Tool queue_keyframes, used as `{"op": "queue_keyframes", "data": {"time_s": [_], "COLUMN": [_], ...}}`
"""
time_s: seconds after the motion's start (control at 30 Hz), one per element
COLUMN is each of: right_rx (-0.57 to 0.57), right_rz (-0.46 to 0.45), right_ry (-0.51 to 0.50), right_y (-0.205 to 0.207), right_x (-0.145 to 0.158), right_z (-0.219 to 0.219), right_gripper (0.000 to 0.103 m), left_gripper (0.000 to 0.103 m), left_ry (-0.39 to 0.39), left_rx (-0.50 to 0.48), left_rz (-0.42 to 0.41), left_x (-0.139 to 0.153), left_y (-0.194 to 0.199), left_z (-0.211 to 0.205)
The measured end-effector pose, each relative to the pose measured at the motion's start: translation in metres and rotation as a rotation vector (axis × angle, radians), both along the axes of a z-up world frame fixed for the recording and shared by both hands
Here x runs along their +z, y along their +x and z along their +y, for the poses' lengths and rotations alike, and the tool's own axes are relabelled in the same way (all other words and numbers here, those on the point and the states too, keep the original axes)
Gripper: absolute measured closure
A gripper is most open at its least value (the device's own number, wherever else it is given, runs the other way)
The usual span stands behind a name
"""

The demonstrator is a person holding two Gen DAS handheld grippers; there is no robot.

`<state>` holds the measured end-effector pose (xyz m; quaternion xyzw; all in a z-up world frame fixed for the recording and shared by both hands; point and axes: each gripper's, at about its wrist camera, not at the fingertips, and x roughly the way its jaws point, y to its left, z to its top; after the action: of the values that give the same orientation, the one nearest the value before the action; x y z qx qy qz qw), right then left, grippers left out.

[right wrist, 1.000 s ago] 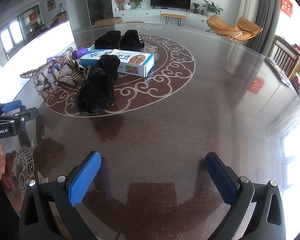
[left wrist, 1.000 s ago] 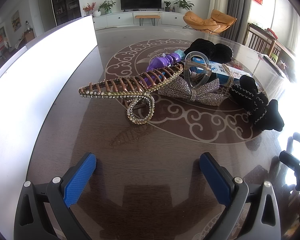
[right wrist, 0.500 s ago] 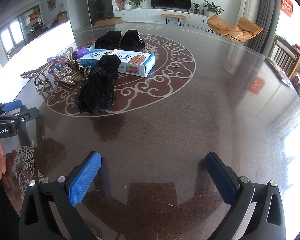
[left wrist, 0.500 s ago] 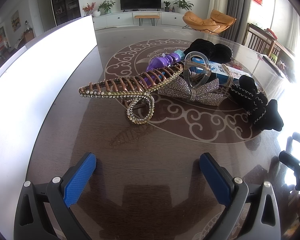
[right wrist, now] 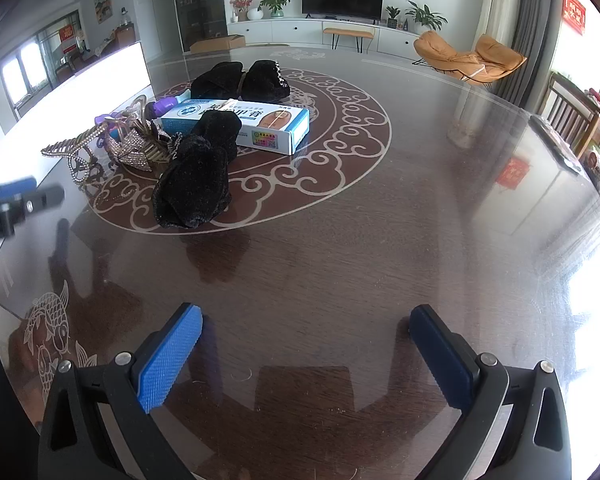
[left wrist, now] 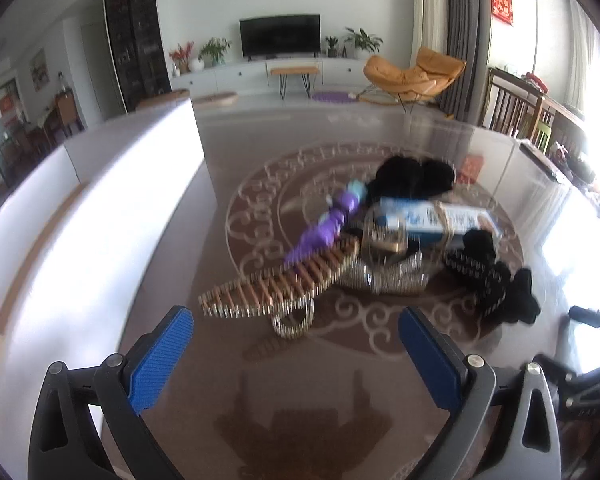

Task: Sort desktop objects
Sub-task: 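Lower the left tool onto the gold beaded hair clip and close it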

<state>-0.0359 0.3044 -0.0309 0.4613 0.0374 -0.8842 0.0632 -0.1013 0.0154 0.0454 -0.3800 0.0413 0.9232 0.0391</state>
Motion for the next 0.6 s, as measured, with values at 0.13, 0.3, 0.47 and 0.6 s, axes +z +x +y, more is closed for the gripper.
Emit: {"op": "queue_keyframes", "data": {"time_s": [0.13, 0.3, 0.47, 0.6], "right_rx": [0.000, 0.000, 0.000, 0.000], "right_rz": [0.000, 0.000, 0.001, 0.001], "right_ry": [0.000, 0.000, 0.000, 0.000], "right_y": [0.000, 0.000, 0.000, 0.000], "right_x": [0.000, 0.000, 0.000, 0.000], "right_z": [0.000, 0.000, 0.000, 0.000], "right_gripper": [0.000, 0.000, 0.000, 0.000], "left_gripper": [0.000, 0.000, 0.009, 0.010], "left_ry": [0.002, -0.112, 0.017, 0.064], "left_rx": [-0.080, -0.236, -0.403, -0.331], "left_rz": [-0.042, -0.183, -0.227, -0.199], "left_x": [0.011, -0.036, -0.045, -0.037], "left_y": [-0.048, -0.063, -0.020, -0.011], "left_z": [0.005, 0.023, 0.020, 0.002]}}
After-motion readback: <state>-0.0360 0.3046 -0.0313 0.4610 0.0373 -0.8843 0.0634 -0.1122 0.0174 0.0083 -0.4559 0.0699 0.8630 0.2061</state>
